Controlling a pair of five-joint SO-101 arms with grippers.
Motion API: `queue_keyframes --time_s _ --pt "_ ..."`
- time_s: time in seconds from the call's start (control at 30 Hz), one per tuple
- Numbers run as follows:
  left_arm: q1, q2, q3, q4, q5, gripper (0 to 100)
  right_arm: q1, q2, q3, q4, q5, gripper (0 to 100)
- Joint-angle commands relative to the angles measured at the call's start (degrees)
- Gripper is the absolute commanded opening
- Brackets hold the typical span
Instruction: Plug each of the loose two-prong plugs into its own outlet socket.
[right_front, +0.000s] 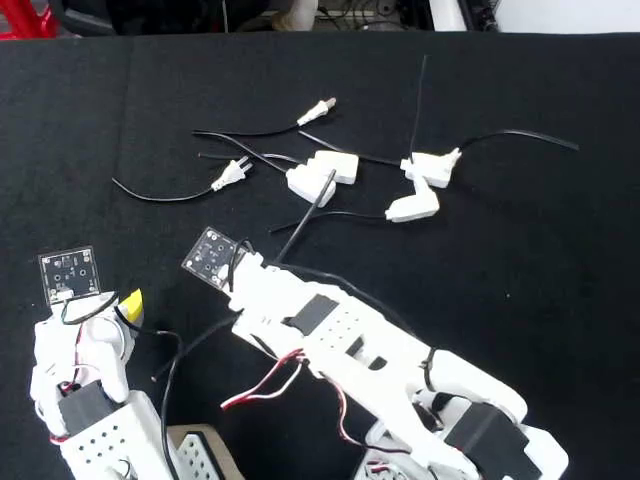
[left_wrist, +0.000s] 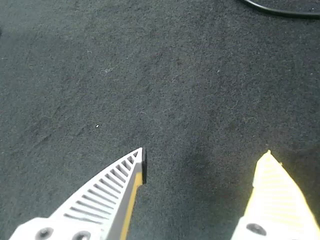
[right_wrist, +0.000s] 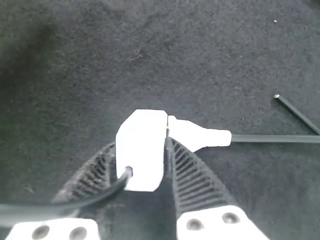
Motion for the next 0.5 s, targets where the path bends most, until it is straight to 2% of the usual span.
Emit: queue_keyframes --time_s 0.0,0.13,0.3,0.47 --pt "0.7 -0.3 1.1 -1.0 -0.2 35 3.0 0.1 -0.6 -1.1 0.5 1.1" --pt "0.7 -0.3 1.1 -1.0 -0.2 35 5.6 -1.9 -0.7 -0.4 0.6 1.1" --pt "0.7 -0.3 1.1 -1.0 -0.2 35 13.1 -10.0 -4.0 7.6 0.8 1.1" --pt "0.7 -0.3 1.1 -1.0 -0.2 35 24.8 -13.1 -6.2 7.8 9.2 1.1"
